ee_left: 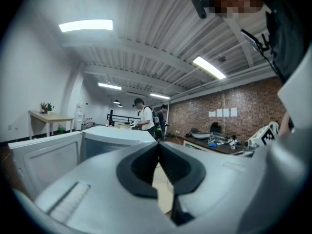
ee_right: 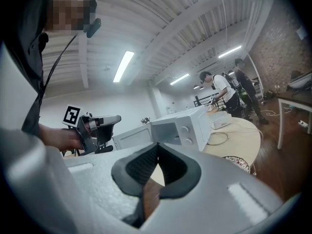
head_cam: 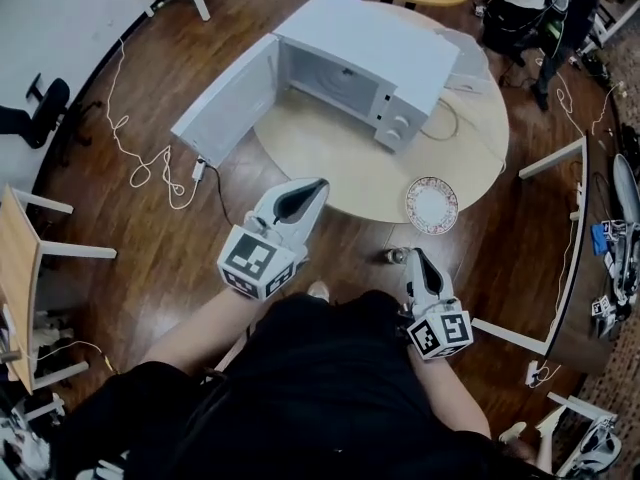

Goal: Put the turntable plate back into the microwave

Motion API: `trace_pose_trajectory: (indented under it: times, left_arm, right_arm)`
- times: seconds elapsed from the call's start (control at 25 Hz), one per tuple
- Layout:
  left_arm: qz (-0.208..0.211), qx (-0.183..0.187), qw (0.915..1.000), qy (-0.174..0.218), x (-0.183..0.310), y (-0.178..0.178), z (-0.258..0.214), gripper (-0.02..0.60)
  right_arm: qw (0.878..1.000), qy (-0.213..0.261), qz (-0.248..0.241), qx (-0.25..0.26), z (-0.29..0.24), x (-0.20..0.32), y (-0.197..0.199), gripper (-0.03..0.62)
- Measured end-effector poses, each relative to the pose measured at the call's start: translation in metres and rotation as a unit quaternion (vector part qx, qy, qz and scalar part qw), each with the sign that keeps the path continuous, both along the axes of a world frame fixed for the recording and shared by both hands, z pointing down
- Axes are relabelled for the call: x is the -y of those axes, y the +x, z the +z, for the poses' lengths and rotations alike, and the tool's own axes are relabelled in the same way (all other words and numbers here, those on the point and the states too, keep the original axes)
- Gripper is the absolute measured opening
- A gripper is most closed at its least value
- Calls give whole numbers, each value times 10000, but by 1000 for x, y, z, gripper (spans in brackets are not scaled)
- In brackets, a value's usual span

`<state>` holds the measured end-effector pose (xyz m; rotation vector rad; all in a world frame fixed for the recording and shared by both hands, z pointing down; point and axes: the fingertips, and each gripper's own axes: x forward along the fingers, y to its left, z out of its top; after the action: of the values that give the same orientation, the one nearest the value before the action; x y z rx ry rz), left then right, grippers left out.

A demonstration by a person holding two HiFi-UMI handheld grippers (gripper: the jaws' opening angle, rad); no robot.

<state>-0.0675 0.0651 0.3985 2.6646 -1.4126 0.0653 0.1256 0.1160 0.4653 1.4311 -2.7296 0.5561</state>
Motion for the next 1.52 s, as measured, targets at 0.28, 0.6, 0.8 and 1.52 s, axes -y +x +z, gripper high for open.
trace_pose_trajectory:
  times: [0.28, 0.6, 0.8, 1.52]
  left_arm:
    - [210, -119, 9997, -58, 6, 4, 4, 6]
    - [10, -190, 9996, -204, 5, -14, 22, 6]
    - [-71, -109, 9993, -337, 8, -23, 36, 6]
    - [-8, 211, 9987, -463, 107, -21, 27, 6]
  right_arm:
    - [9992, -107, 391, -43, 4, 3, 8, 2]
    - [9994, -138, 218, -211, 7, 8, -2, 2]
    - [9995, -237, 57, -205, 17, 21, -15, 2]
    - [9993, -329, 195, 51, 22, 142, -14, 2]
